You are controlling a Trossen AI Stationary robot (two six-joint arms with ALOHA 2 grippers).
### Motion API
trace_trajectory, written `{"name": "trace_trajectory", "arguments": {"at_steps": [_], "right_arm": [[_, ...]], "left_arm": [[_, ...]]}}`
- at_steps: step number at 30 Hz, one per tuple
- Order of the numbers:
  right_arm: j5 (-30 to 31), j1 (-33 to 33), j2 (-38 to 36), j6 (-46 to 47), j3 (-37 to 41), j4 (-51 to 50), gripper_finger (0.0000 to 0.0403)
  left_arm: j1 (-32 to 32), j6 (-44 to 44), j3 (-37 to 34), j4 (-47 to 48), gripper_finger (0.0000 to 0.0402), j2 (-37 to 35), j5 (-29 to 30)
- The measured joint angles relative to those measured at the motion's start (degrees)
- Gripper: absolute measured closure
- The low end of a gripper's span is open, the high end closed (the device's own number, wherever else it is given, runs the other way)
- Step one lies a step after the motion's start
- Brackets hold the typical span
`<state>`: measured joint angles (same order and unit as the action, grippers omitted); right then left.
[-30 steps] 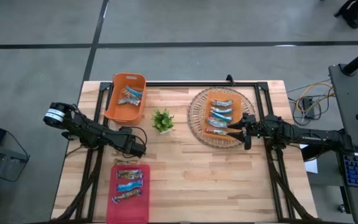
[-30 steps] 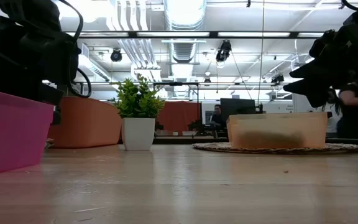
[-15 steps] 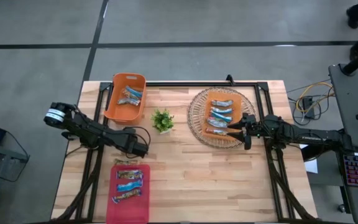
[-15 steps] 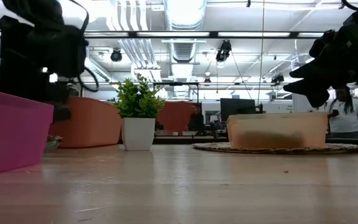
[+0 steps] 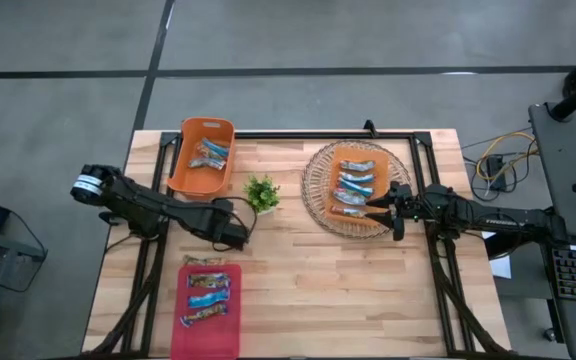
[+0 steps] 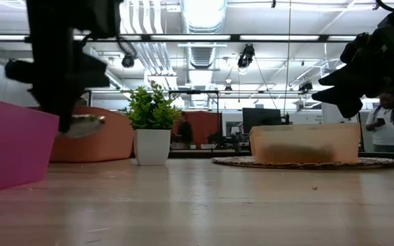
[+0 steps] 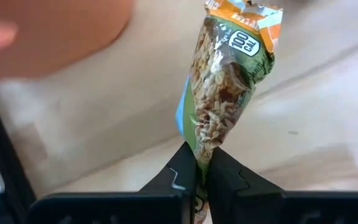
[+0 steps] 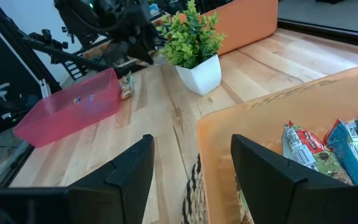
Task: Pick and place Granola Bars by type
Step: Put the top yellow granola bar into the left orange bin
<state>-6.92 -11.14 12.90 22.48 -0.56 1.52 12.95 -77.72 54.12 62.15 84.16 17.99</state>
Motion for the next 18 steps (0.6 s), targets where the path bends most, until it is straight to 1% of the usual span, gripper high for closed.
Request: {"name": "trace_trajectory", "arguments": {"at_steps": [5,11,15,18], "right_arm": [[0.0,0.0,0.0,0.0,0.0,0.0,0.0199],[0.0,0.0,0.0,0.0,0.0,0.0,0.0199],[0.0,0.0,0.0,0.0,0.0,0.0,0.0199],[0.0,0.0,0.0,0.0,0.0,0.0,0.0199]], "left_arm": [[-0.1,14.4,6.0,1.2,0.0401,0.3,0.1],[-0.7,34.1,14.1,5.8,0.0401,0.8,-0.1],[-2.5,45.9,19.4,9.8,0.0401,0.8,-0.1],[-5.3,53.7,22.6,13.4,0.0401,0.8,-0.1]]}}
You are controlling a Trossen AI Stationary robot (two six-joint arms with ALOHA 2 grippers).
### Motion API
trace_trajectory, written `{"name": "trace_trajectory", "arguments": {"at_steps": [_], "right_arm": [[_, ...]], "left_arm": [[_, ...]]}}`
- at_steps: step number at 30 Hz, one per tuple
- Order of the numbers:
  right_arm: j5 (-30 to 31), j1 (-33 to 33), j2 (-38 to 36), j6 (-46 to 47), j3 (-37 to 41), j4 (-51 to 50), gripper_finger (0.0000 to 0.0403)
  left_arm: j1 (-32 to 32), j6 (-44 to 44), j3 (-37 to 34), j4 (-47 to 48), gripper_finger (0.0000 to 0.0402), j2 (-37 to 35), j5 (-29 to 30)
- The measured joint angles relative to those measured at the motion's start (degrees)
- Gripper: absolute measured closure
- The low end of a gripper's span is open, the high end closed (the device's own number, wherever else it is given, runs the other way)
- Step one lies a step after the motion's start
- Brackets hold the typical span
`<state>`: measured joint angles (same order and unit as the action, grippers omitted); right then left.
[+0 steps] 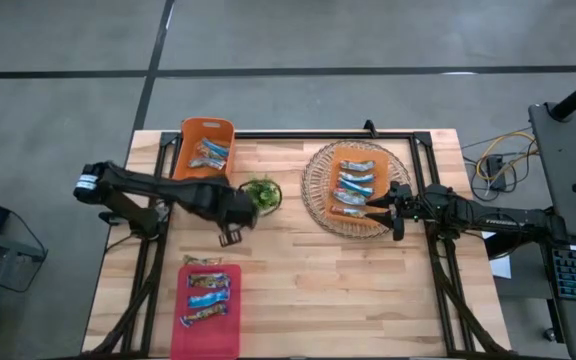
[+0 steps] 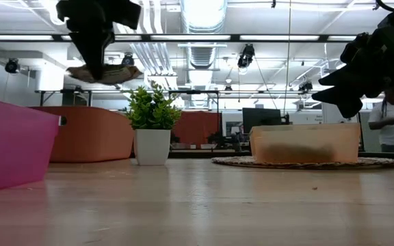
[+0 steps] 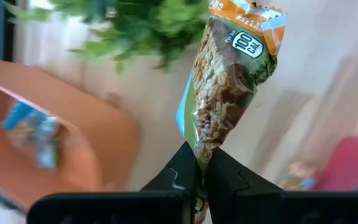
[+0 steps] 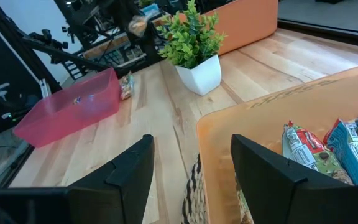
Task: Pick and place Granola Bars by type
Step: Put the top yellow granola bar into the left orange bin
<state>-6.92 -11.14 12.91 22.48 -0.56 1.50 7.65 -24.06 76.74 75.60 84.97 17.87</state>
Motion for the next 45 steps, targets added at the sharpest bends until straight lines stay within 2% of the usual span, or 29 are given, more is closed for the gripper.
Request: {"name": "trace_trajectory", "arguments": {"at_steps": [5,11,19,24,32,36,45], "right_arm": [[0.0,0.0,0.0,0.0,0.0,0.0,0.0199],[0.0,0.0,0.0,0.0,0.0,0.0,0.0199],[0.0,0.0,0.0,0.0,0.0,0.0,0.0199],[0.0,0.0,0.0,0.0,0.0,0.0,0.0199],[0.0,0.0,0.0,0.0,0.0,0.0,0.0199],[0.0,0.0,0.0,0.0,0.0,0.0,0.02],[0.0,0.0,0.0,0.0,0.0,0.0,0.0199]], "left_arm": [[-7.3,10.7,3.1,6.7,0.0401,-0.2,0.7],[-17.0,22.5,3.1,7.5,0.0401,-2.0,2.9],[-30.7,32.4,2.8,2.9,0.0401,-4.2,5.0],[-37.0,38.5,2.7,-0.6,0.0401,-5.4,4.9],[-44.1,46.5,1.9,-5.0,0.0401,-5.1,3.5],[-45.9,46.8,-0.9,-9.1,0.0401,-4.4,-1.4],[-48.5,46.2,-8.5,-12.0,0.0401,-3.3,-1.4]]}}
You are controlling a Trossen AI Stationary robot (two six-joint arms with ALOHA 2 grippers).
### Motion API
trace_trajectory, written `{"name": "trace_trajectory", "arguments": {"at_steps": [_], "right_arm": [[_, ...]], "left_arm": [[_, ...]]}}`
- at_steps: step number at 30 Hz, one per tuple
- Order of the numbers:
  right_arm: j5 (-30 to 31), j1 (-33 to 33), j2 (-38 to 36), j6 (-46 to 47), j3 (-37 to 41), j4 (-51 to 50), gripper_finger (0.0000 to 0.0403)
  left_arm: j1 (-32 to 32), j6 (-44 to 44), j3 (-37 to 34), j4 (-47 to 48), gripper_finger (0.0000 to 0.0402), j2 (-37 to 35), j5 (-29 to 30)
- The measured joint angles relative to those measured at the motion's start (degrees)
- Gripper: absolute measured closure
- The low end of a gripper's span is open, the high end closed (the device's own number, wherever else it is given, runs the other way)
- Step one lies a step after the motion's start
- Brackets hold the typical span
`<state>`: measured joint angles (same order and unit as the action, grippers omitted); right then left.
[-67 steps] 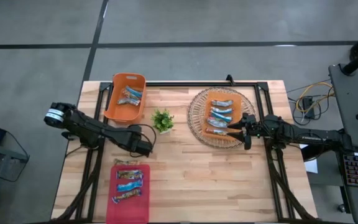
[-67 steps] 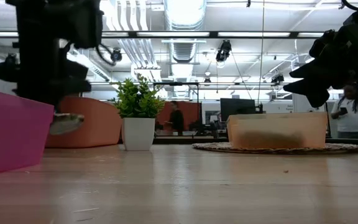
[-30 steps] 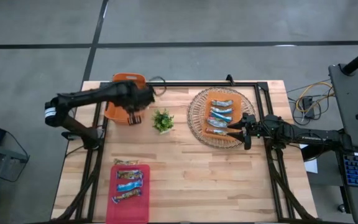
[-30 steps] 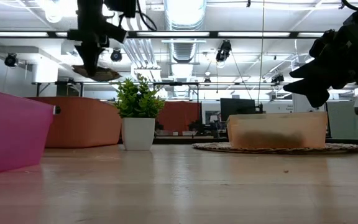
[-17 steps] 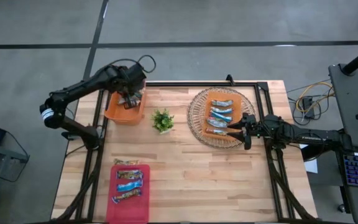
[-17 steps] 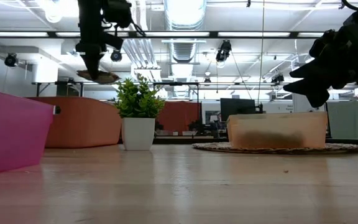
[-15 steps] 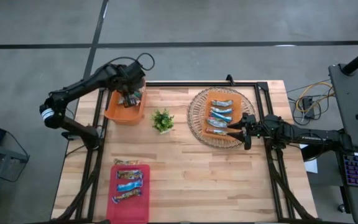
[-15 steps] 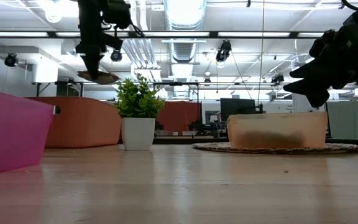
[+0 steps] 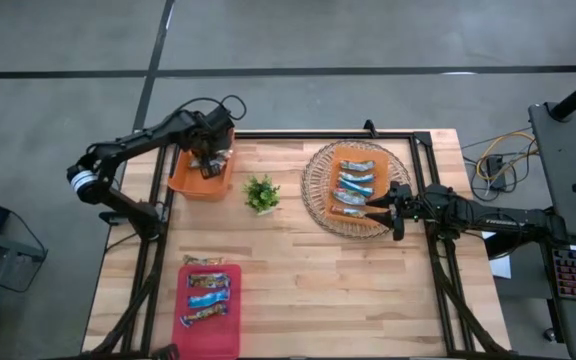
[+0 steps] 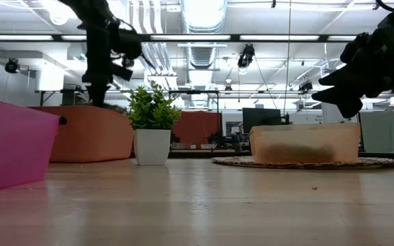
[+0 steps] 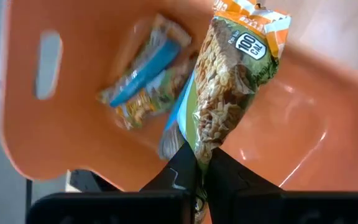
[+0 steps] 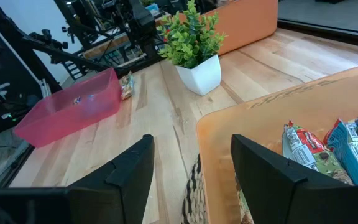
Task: Pick and place Granola Bars by type
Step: Put the top yellow granola bar into the left orange bin
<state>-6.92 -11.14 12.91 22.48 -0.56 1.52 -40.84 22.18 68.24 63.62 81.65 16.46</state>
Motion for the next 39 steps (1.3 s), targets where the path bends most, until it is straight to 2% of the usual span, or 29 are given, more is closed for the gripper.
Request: {"name": "trace_trajectory", "arguments": {"at_steps": [7,14,19,22,28,39], "right_arm": [[0.0,0.0,0.0,0.0,0.0,0.0,0.0199],[0.0,0.0,0.0,0.0,0.0,0.0,0.0199],[0.0,0.0,0.0,0.0,0.0,0.0,0.0199],[0.0,0.0,0.0,0.0,0.0,0.0,0.0199],[0.0,0.0,0.0,0.0,0.0,0.0,0.0199],[0.0,0.0,0.0,0.0,0.0,0.0,0.0199]], "left_arm": [[-3.5,-2.5,-4.8,-1.1,0.0401,-0.1,4.9],[-5.2,0.3,-6.2,-1.1,0.0401,-0.1,5.6],[-5.2,3.1,-7.4,-1.1,0.0401,-0.1,3.5],[-5.2,3.1,-8.9,-0.8,0.0401,-0.1,3.1],[-4.7,1.3,-12.6,-1.1,0.0401,-0.1,-1.6],[-4.2,4.1,-16.1,-6.4,0.0401,-0.2,-4.1]]}}
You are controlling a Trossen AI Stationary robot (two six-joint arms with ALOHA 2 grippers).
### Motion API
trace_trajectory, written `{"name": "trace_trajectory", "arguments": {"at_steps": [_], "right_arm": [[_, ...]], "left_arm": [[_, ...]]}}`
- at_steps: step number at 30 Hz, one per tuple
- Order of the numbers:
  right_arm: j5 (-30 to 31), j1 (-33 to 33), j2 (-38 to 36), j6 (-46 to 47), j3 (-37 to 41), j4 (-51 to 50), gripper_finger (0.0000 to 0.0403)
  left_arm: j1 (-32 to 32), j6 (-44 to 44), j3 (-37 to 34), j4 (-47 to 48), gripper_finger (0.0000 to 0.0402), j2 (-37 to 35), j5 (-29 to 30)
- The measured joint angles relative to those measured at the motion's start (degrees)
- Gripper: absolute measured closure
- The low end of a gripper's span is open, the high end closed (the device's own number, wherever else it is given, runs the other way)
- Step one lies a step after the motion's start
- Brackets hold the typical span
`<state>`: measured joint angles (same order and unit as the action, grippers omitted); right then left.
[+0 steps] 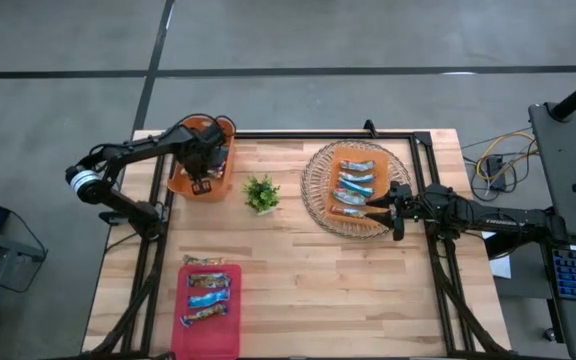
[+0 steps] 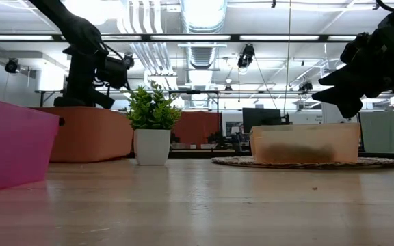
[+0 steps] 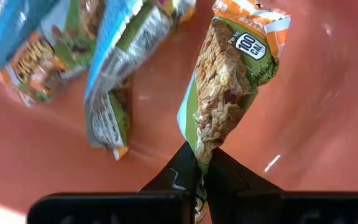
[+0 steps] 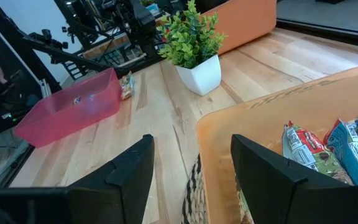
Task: Pick and place Granola Bars by type
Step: Put the top yellow granola bar into the left orange bin, then put the yellow granola bar into the left orange bin
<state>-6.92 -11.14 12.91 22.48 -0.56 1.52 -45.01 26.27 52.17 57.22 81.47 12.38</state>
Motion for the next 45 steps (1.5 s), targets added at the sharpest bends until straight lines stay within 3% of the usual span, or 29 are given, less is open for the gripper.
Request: {"name": "trace_trajectory", "arguments": {"at_steps": [4,12,25,36,45], "right_arm": [[0.0,0.0,0.0,0.0,0.0,0.0,0.0199],[0.0,0.0,0.0,0.0,0.0,0.0,0.0199],[0.0,0.0,0.0,0.0,0.0,0.0,0.0199],[0.0,0.0,0.0,0.0,0.0,0.0,0.0199],[0.0,0.0,0.0,0.0,0.0,0.0,0.0199]], "left_arm": [[0.0,2.4,-0.3,-2.9,0.0401,0.0,-1.1],[0.0,2.8,-1.6,-5.5,0.038,0.0,3.1],[-0.4,2.7,2.6,-4.1,0.0241,-2.9,8.1],[2.9,-5.4,11.8,9.6,0.0151,-12.0,4.7],[10.9,-9.9,17.9,22.8,0.0136,-16.5,-3.1]]}}
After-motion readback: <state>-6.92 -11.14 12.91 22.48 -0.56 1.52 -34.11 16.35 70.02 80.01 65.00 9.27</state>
